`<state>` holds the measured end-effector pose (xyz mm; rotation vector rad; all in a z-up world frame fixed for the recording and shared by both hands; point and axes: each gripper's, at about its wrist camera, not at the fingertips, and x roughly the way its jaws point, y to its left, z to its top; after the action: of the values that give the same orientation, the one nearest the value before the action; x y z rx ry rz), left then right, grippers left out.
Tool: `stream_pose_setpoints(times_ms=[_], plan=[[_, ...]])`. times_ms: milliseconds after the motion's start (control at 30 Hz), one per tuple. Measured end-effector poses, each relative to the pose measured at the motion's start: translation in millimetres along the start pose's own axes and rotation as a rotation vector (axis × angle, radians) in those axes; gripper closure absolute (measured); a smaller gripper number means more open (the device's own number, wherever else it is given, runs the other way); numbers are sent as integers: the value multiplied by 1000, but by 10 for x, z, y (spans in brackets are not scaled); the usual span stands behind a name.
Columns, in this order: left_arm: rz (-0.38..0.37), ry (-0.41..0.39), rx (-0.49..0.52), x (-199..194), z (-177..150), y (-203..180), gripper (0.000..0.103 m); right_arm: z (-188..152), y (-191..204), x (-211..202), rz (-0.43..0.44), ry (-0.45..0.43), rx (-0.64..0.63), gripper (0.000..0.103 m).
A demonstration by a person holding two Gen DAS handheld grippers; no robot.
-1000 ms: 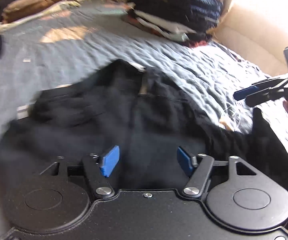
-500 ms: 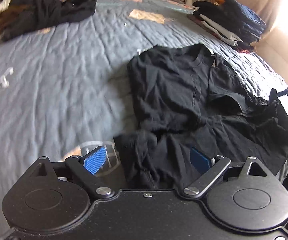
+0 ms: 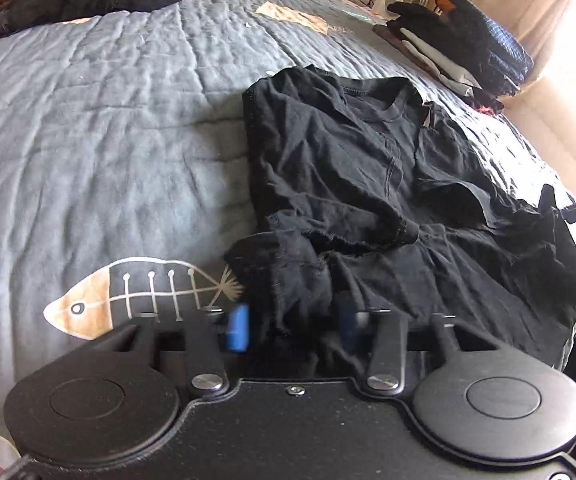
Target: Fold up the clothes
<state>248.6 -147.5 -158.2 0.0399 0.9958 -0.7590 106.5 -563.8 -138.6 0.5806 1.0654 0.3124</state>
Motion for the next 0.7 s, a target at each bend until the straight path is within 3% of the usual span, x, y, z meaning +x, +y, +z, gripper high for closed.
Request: stream_pose_setpoints(times_ms=[133,333,467,700], plan=[[-16,-8,-12,-47,-15,30,77,17,22,111,-28,31,-8,25],[5,5,11,-31,-27,-30,77,69,50,182,-53,-17,-20,25],[20,13,17,8,-34,-42,77,70,123,221,-140,-40,-129,25],[34,20,10,41,-50,-25,75,-2,240,291,-141,-22,-299,25]])
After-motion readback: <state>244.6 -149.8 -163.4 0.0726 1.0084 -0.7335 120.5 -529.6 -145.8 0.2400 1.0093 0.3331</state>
